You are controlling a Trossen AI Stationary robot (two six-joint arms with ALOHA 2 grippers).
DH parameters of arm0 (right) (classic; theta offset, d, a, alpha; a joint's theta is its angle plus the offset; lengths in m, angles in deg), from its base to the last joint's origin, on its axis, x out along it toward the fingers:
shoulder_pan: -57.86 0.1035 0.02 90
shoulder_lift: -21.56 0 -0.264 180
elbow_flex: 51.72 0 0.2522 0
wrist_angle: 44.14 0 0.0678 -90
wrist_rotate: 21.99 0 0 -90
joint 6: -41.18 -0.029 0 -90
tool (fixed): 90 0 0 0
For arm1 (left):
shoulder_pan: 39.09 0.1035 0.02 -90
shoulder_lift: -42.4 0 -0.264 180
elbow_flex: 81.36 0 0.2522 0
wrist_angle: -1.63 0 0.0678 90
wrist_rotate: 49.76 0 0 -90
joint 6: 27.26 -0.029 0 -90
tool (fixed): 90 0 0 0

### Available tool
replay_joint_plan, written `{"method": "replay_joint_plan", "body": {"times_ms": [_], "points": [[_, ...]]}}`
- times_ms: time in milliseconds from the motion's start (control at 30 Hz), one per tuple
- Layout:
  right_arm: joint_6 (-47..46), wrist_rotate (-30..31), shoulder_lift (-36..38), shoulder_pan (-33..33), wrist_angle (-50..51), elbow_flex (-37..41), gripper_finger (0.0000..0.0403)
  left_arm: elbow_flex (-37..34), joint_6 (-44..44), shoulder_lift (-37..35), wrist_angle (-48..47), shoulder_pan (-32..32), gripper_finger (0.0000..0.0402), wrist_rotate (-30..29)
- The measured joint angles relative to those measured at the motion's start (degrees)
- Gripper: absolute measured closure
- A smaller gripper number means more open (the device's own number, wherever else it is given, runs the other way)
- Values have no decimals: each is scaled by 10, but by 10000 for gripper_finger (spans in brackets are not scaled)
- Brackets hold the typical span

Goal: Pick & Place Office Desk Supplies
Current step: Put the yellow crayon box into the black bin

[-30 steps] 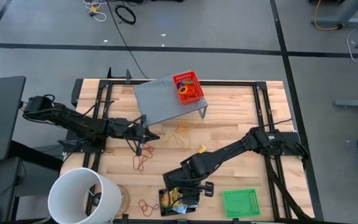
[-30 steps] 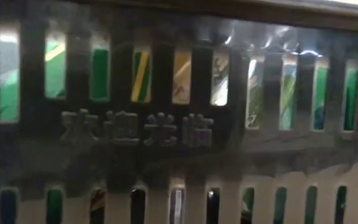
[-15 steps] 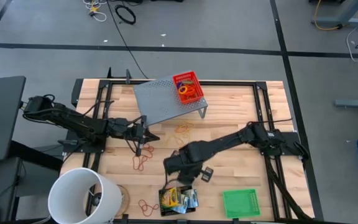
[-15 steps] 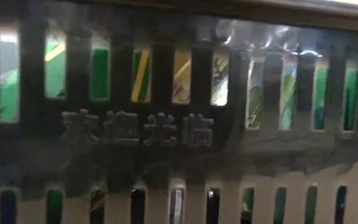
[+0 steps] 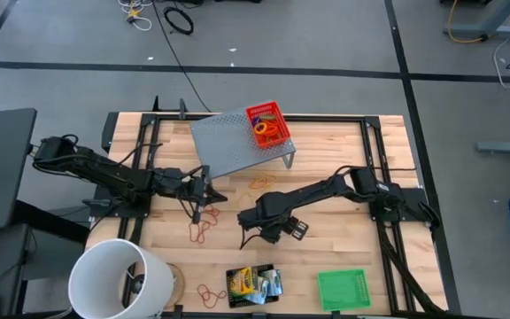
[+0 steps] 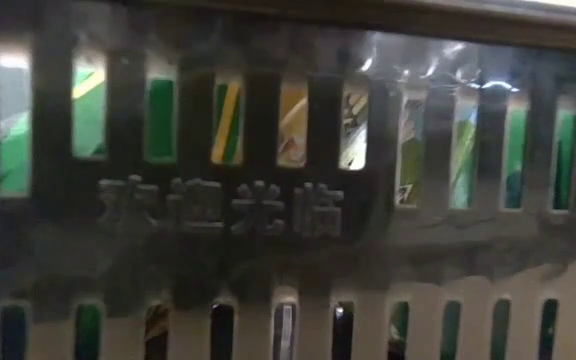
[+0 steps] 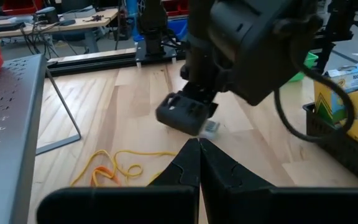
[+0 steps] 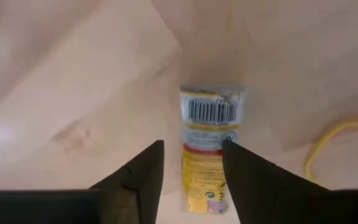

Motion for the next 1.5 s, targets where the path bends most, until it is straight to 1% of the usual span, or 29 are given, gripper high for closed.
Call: {"method": "replay_joint_plan", "body": {"times_ms": [100, 233, 400, 467, 533, 667, 700, 800, 933, 967, 1033, 1067, 1200, 1367, 1433, 1500], "points": [[0, 18, 0, -5, -8, 11, 231, 0, -1, 0, 1, 0, 400, 1], [-5, 16, 0, -8, -18, 11, 231, 0, -5, 0, 1, 0, 400, 1], [-41, 11, 0, -8, -47, 11, 231, 0, -5, 0, 1, 0, 400, 0], [-55, 11, 0, -7, -54, 11, 239, 0, -5, 0, 1, 0, 400, 0], [-63, 15, 0, -4, -62, 11, 263, 0, -5, 0, 1, 0, 400, 0], [-75, 34, 0, 11, -64, 11, 354, 0, -5, 0, 2, 0, 400, 0], [-76, 37, 1, 15, -66, 11, 361, 0, -6, 0, 2, 0, 400, 0], [-88, 53, 1, 31, -68, 11, 361, 0, -7, 0, 2, 0, 400, 0], [-113, 95, 1, 53, -66, 11, 362, 0, -7, 0, 4, 0, 400, -1], [-118, 108, 3, 58, -62, 11, 368, 0, -7, 0, 4, 0, 400, -1], [-126, 129, 5, 69, -58, 11, 395, 0, -7, 0, 5, 0, 400, -1], [-128, 139, 9, 75, -54, 12, 401, 0, -7, 0, 5, 0, 400, -1], [-142, 167, 31, 94, -52, 10, 401, 0, -7, 0, 8, 0, 400, -1], [-141, 201, 79, 115, -96, 10, 401, 0, -8, 0, 8, 0, 400, -1], [-136, 202, 102, 123, -129, 10, 401, 0, -8, 0, 8, 0, 400, -1], [-130, 188, 124, 130, -178, 10, 401, 0, -8, 0, 9, 0, 400, -1]]}}
